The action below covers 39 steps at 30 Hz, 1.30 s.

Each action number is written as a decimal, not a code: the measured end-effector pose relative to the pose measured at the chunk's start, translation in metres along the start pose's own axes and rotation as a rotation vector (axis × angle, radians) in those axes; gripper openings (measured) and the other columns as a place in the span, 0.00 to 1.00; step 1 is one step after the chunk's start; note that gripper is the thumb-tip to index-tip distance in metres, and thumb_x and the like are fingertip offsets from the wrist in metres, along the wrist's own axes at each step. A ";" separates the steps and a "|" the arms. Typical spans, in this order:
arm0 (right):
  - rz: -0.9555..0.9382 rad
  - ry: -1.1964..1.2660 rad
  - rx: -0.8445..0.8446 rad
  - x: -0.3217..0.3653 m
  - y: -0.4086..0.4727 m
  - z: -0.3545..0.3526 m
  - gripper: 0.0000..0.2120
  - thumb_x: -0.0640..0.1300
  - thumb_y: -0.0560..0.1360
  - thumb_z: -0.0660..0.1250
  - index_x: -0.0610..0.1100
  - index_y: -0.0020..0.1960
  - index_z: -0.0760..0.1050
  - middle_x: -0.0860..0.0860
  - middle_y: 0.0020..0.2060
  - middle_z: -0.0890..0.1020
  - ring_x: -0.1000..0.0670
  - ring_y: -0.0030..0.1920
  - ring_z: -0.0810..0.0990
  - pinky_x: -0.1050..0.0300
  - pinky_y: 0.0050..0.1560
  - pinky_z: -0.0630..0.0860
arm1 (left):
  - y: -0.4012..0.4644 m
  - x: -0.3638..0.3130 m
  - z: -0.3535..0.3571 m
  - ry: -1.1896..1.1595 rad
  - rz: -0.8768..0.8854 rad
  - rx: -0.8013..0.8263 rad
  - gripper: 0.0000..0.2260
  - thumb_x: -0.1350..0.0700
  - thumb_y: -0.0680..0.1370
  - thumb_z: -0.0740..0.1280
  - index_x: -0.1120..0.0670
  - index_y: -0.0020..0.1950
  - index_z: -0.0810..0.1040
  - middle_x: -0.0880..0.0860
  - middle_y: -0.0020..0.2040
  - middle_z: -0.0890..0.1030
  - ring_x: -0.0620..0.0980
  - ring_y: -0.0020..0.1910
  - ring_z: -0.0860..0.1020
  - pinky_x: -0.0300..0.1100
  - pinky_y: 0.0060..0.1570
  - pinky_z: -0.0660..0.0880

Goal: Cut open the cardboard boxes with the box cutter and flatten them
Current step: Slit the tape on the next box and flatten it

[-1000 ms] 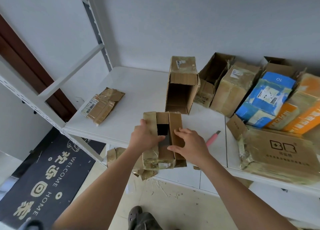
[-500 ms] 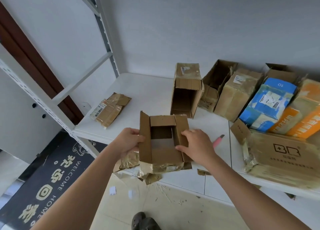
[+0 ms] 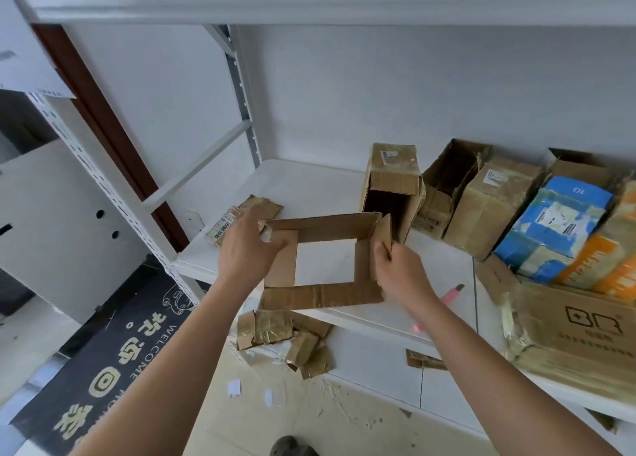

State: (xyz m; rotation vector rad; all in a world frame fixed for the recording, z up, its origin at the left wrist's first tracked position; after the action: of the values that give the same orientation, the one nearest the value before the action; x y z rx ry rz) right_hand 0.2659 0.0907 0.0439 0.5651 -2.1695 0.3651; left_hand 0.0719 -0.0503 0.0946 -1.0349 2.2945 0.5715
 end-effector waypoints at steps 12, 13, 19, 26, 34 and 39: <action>-0.075 0.037 0.023 0.001 -0.006 0.021 0.16 0.47 0.84 0.55 0.45 0.39 0.67 0.50 0.32 0.72 0.52 0.31 0.72 0.61 0.30 0.66 | -0.015 0.047 0.039 0.029 -0.275 0.122 0.32 0.48 0.71 0.76 0.55 0.70 0.66 0.55 0.62 0.75 0.55 0.56 0.75 0.48 0.47 0.75; -0.088 0.022 0.025 -0.002 -0.005 0.024 0.14 0.47 0.84 0.55 0.44 0.42 0.69 0.50 0.33 0.73 0.52 0.31 0.72 0.61 0.30 0.66 | -0.014 0.053 0.039 -0.059 -0.283 0.118 0.28 0.52 0.73 0.74 0.55 0.69 0.68 0.54 0.59 0.77 0.52 0.51 0.77 0.44 0.42 0.75; -0.340 -0.077 0.078 -0.025 0.007 0.035 0.22 0.37 0.83 0.59 0.52 0.74 0.67 0.55 0.63 0.75 0.56 0.63 0.75 0.74 0.58 0.68 | -0.021 0.113 0.032 -1.140 -0.688 0.206 0.17 0.71 0.80 0.54 0.57 0.62 0.75 0.58 0.45 0.83 0.49 0.36 0.83 0.42 0.37 0.82; -0.196 -0.508 0.529 -0.073 0.013 0.068 0.39 0.24 0.75 0.57 0.60 0.75 0.64 0.59 0.78 0.59 0.50 0.70 0.73 0.59 0.60 0.74 | -0.038 0.176 0.064 -1.328 -0.981 0.311 0.19 0.67 0.68 0.54 0.63 0.58 0.71 0.64 0.55 0.77 0.62 0.52 0.74 0.56 0.46 0.81; -0.143 -0.698 0.492 -0.050 0.023 0.098 0.27 0.52 0.79 0.55 0.58 0.78 0.58 0.49 0.74 0.66 0.42 0.65 0.73 0.51 0.57 0.73 | -0.014 0.191 0.099 -0.558 -0.860 0.253 0.19 0.57 0.78 0.70 0.58 0.68 0.74 0.58 0.55 0.80 0.57 0.51 0.80 0.53 0.52 0.78; -0.134 -0.845 0.443 -0.054 0.017 0.131 0.30 0.59 0.81 0.59 0.45 0.77 0.61 0.43 0.76 0.56 0.36 0.73 0.58 0.43 0.69 0.68 | -0.001 0.194 0.106 -0.468 -0.873 0.266 0.19 0.61 0.76 0.72 0.60 0.66 0.75 0.59 0.56 0.80 0.57 0.54 0.79 0.54 0.58 0.77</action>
State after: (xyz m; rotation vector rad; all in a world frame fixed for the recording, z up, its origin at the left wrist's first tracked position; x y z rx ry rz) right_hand 0.1998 0.0622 -0.0791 1.2862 -2.8374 0.6182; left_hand -0.0010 -0.0948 -0.1097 -1.4308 1.2882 0.1116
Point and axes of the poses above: each hand's wrist, its own y-axis towards the middle knuckle, its own z-axis out of the palm, x = y × z, the point moved 3 cm from there along y, towards the middle knuckle
